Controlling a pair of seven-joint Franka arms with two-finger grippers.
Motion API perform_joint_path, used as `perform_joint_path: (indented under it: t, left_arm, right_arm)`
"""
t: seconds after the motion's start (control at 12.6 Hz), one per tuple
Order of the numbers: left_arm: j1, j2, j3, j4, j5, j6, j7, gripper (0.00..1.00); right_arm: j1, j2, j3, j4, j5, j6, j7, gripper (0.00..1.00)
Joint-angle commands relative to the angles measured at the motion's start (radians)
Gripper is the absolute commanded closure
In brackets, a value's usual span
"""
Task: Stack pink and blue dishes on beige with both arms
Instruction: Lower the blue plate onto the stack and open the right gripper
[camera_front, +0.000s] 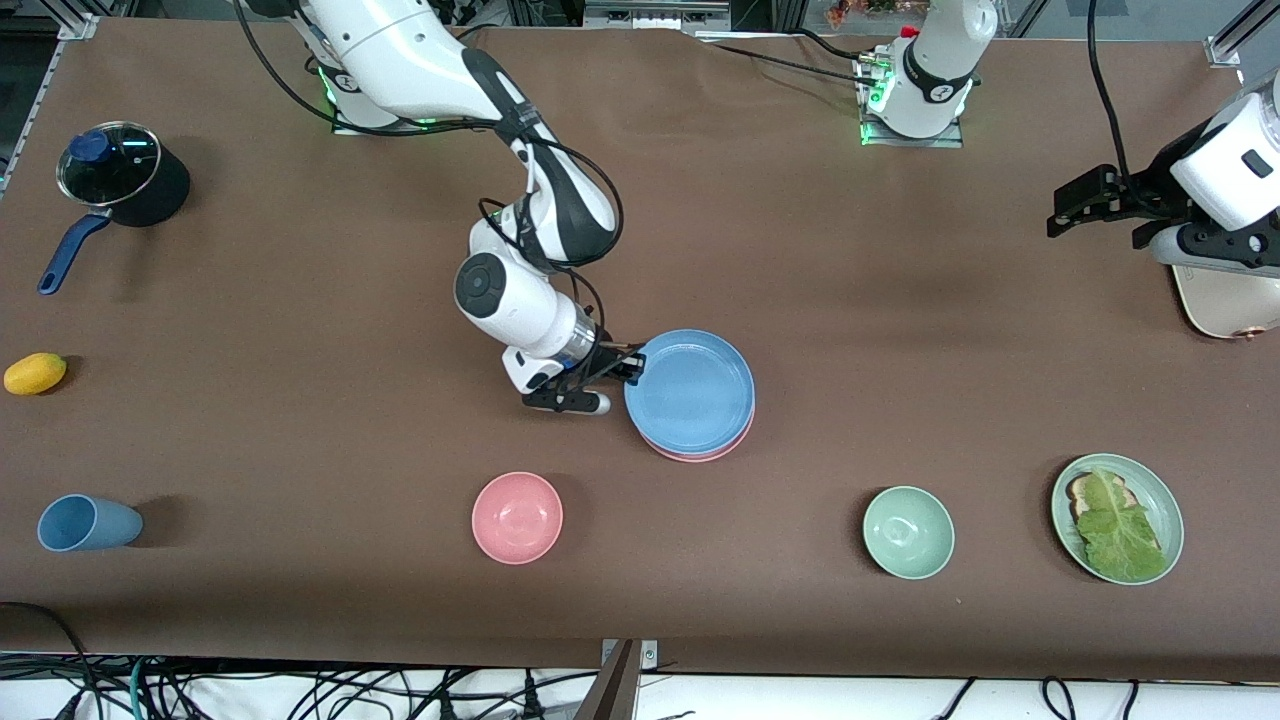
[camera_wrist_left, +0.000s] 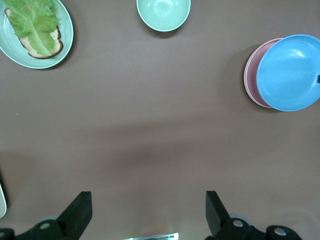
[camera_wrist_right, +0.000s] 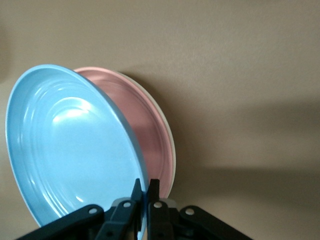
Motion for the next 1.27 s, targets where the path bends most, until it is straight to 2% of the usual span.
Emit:
perform_joint_path:
  t: [0.0, 0.56, 0.63, 0.71, 1.03, 1.19]
  left_arm:
    - [-0.003, -0.02, -0.011, 0.006, 0.021, -0.003, 0.009, 0.0]
    - [0.0, -0.073, -0.03, 0.012, 0.03, -0.003, 0.007, 0.0]
    - [0.0, -0.074, -0.03, 0.012, 0.027, -0.003, 0.007, 0.0]
    - [0.004, -0.074, -0.029, 0.007, 0.02, -0.003, 0.007, 0.0]
    - [0.0, -0.073, -0.029, 0.001, 0.018, -0.003, -0.1, 0.0]
    - [0.004, -0.068, -0.029, 0.001, 0.018, -0.003, -0.108, 0.0]
  right_arm:
    - [0.021, 0.035, -0.009, 0.039, 0.02, 0.015, 0.007, 1.0]
    - [0.019, 0.05, -0.011, 0.039, 0.013, 0.02, -0.01, 1.0]
    - [0.019, 0.05, -0.011, 0.039, 0.011, 0.019, -0.011, 0.86]
    - [0.022, 0.046, -0.011, 0.039, 0.002, 0.019, -0.008, 0.01]
    - [0.021, -0.005, -0.022, 0.036, -0.055, -0.012, -0.007, 0.0]
    - [0.021, -0.057, -0.08, 0.036, -0.101, -0.122, -0.007, 0.0]
